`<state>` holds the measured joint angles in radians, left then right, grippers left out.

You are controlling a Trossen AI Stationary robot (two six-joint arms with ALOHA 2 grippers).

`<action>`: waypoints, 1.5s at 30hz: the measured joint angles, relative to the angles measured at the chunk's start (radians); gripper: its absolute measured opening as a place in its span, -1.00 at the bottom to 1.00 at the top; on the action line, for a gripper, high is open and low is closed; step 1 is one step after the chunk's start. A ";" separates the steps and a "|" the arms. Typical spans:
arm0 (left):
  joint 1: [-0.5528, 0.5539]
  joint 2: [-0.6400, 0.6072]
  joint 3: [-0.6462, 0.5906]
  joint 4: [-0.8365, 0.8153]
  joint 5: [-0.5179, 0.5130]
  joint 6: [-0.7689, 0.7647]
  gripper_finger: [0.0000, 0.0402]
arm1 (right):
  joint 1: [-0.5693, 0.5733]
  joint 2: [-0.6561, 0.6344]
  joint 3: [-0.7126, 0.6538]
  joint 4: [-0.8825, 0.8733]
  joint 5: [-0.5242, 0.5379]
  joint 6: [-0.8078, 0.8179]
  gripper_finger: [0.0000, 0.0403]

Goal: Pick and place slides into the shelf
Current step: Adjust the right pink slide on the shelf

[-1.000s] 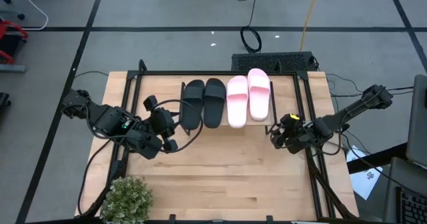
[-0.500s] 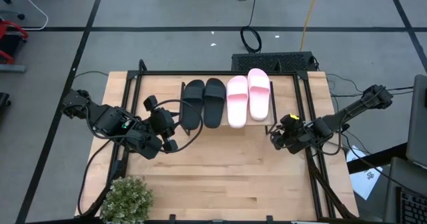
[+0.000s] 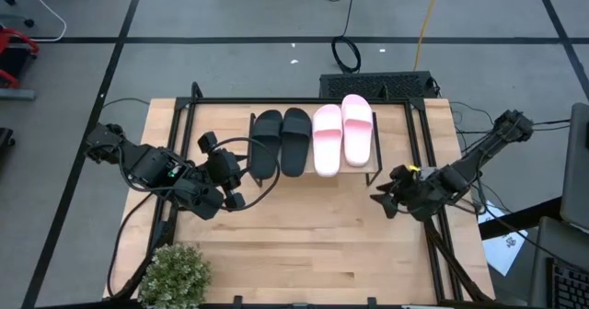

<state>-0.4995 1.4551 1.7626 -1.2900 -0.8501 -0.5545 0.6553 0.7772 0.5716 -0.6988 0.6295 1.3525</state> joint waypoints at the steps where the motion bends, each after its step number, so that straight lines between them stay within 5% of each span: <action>1: 0.000 0.000 0.000 0.000 0.000 0.000 -0.44 | 0.016 -0.002 0.000 0.033 0.009 -0.010 0.07; 13: 0.000 0.000 0.000 0.000 0.010 -0.006 -0.44 | 0.184 -0.041 0.000 0.444 0.277 -0.392 0.07; 21: 0.001 0.000 0.000 0.009 -0.004 -0.004 -0.44 | 0.197 -0.081 0.000 0.922 0.444 -1.174 0.07; 26: 0.002 0.000 0.000 0.010 -0.009 0.000 -0.44 | 0.197 -0.107 0.000 1.274 0.444 -1.747 0.07; 29: 0.002 0.000 0.000 0.010 -0.014 0.000 -0.44 | 0.197 -0.110 0.000 1.422 0.445 -1.947 0.07; 35: 0.009 0.018 -0.018 0.066 -0.018 0.027 -0.44 | 0.197 -0.108 0.000 1.465 0.445 -2.020 0.07; 45: 0.012 0.155 -0.092 0.406 0.046 0.371 -0.44 | 0.180 -0.084 0.000 1.465 0.434 -2.098 0.07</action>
<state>-0.4874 1.6096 1.6707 -0.8842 -0.8040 -0.1839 0.8352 0.6929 0.5720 0.7662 1.0631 -0.7456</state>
